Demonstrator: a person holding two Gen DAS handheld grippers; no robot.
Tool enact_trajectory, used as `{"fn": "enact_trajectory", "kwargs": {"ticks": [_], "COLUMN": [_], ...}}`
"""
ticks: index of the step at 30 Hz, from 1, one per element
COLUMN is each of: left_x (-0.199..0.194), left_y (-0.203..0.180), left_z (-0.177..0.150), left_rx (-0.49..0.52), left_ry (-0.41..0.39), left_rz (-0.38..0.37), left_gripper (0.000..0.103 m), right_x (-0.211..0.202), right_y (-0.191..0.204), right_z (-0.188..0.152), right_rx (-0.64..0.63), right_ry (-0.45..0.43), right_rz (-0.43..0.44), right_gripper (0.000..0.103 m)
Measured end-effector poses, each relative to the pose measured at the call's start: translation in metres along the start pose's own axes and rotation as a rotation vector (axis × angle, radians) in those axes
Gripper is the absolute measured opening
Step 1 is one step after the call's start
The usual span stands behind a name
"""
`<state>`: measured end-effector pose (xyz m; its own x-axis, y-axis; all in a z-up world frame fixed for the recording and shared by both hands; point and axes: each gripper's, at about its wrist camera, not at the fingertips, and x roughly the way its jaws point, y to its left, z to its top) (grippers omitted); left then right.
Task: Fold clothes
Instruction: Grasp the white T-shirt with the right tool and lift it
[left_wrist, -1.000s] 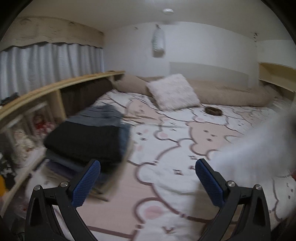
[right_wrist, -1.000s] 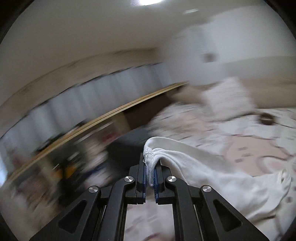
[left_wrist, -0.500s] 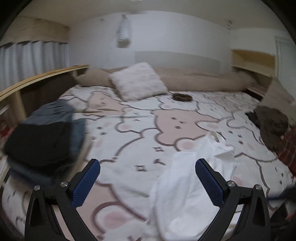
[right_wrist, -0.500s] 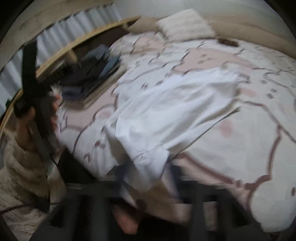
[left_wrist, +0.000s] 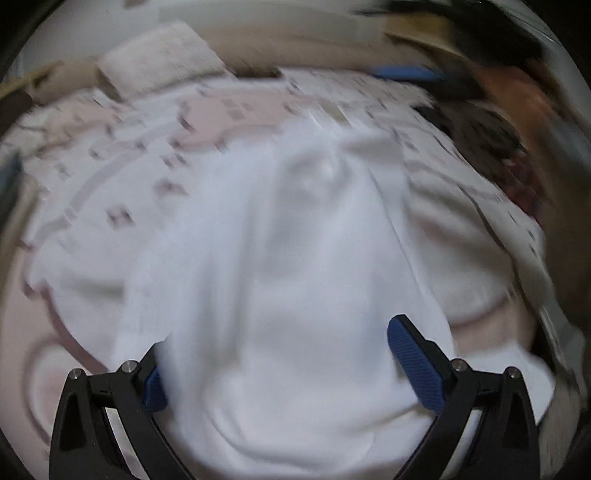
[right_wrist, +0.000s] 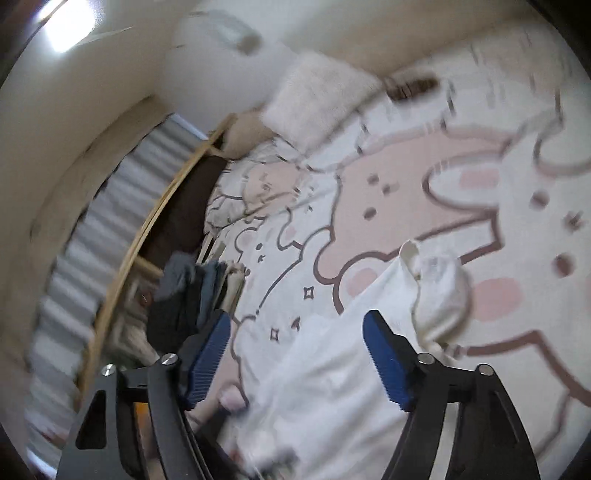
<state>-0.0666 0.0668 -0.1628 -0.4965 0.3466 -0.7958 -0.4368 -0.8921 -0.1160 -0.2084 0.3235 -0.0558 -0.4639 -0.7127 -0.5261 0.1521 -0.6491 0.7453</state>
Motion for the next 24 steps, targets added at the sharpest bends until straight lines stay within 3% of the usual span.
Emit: {"fn": "enact_trajectory", "kwargs": {"ticks": [8, 13, 15, 16, 17, 18, 19, 22, 24], "left_x": [-0.009, -0.012, -0.013, -0.013, -0.013, -0.013, -0.015, -0.023, -0.035], "left_y": [-0.008, -0.007, -0.006, -0.005, -0.006, -0.005, -0.005, 0.002, 0.011], "left_z": [-0.020, -0.027, -0.030, -0.030, -0.031, -0.030, -0.031, -0.030, -0.027], "left_rx": [0.039, 0.047, 0.043, 0.044, 0.043, 0.042, 0.038, 0.003, -0.033], "left_ry": [-0.011, -0.024, -0.030, -0.032, -0.034, -0.035, -0.037, -0.055, -0.092], "left_rz": [-0.072, -0.086, -0.093, -0.095, -0.096, -0.099, -0.104, -0.129, -0.119], "left_gripper": [0.101, 0.101, 0.101, 0.101, 0.101, 0.101, 0.101, 0.101, 0.101], "right_x": [0.080, 0.105, 0.112, 0.116, 0.119, 0.123, 0.123, 0.116, 0.100], "right_y": [-0.043, -0.056, -0.062, -0.063, -0.064, -0.064, -0.059, -0.031, 0.021], "right_z": [0.030, 0.049, 0.053, 0.054, 0.055, 0.055, 0.055, 0.056, 0.064], "right_rx": [0.183, 0.200, 0.214, 0.213, 0.212, 0.209, 0.195, 0.121, 0.048], "right_ry": [0.090, 0.076, 0.089, 0.101, 0.114, 0.125, 0.131, 0.110, 0.077], "right_rz": [-0.231, -0.420, -0.447, -0.455, -0.464, -0.469, -0.460, -0.429, -0.319], "right_gripper": [0.072, 0.068, 0.067, 0.056, 0.036, 0.024, 0.003, 0.003, 0.003]}}
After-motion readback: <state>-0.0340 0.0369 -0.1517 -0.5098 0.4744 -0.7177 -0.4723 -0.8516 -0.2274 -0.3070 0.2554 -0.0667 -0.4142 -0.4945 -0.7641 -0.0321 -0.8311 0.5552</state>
